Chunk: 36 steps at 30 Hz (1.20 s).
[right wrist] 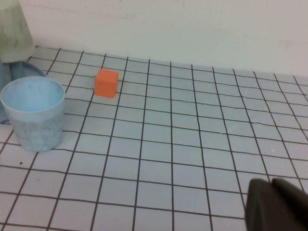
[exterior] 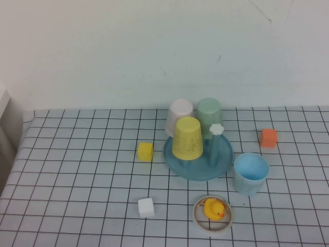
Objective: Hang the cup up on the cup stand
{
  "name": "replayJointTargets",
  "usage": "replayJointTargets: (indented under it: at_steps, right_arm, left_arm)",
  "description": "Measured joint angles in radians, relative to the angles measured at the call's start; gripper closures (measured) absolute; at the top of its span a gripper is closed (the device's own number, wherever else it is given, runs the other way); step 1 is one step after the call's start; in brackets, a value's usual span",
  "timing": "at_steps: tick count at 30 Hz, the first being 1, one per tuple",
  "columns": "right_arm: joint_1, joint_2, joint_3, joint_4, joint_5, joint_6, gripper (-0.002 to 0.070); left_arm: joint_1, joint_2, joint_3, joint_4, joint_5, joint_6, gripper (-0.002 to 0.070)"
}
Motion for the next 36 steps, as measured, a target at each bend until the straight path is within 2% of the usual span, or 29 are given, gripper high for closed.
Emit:
replayJointTargets:
  at_steps: [10, 15, 21, 23, 24, 26, 31, 36]
  right_arm:
    - [0.0, 0.0, 0.0, -0.002, 0.0, 0.0, 0.0678]
    - [0.0, 0.0, 0.007, -0.054, -0.06, 0.0, 0.0678]
    - [0.0, 0.0, 0.011, -0.067, -0.418, 0.0, 0.0678]
    - [0.0, 0.0, 0.011, -0.07, -0.583, 0.0, 0.0678]
    - [0.0, 0.0, 0.011, -0.071, -0.727, 0.0, 0.0678]
    - [0.0, 0.0, 0.011, -0.071, -0.859, 0.0, 0.0678]
    - [0.0, 0.0, 0.011, -0.071, -1.038, 0.002, 0.0678]
    - [0.0, -0.002, 0.011, -0.071, -1.096, 0.004, 0.0678]
  left_arm:
    - [0.0, 0.0, 0.0, 0.009, 0.0, 0.0, 0.0676]
    - [0.0, 0.0, 0.002, 0.028, -0.072, 0.0, 0.0676]
    - [0.0, 0.0, 0.002, 0.059, -0.415, 0.0, 0.0676]
    - [0.0, 0.0, 0.002, 0.061, -0.554, -0.006, 0.0676]
    - [0.0, 0.0, 0.002, 0.071, -0.676, -0.006, 0.0676]
    - [0.0, 0.0, 0.002, 0.085, -0.765, -0.008, 0.0676]
    - [0.0, 0.0, 0.002, 0.096, -0.922, -0.008, 0.0676]
    - [0.0, 0.0, 0.002, 0.096, -0.995, -0.008, 0.0676]
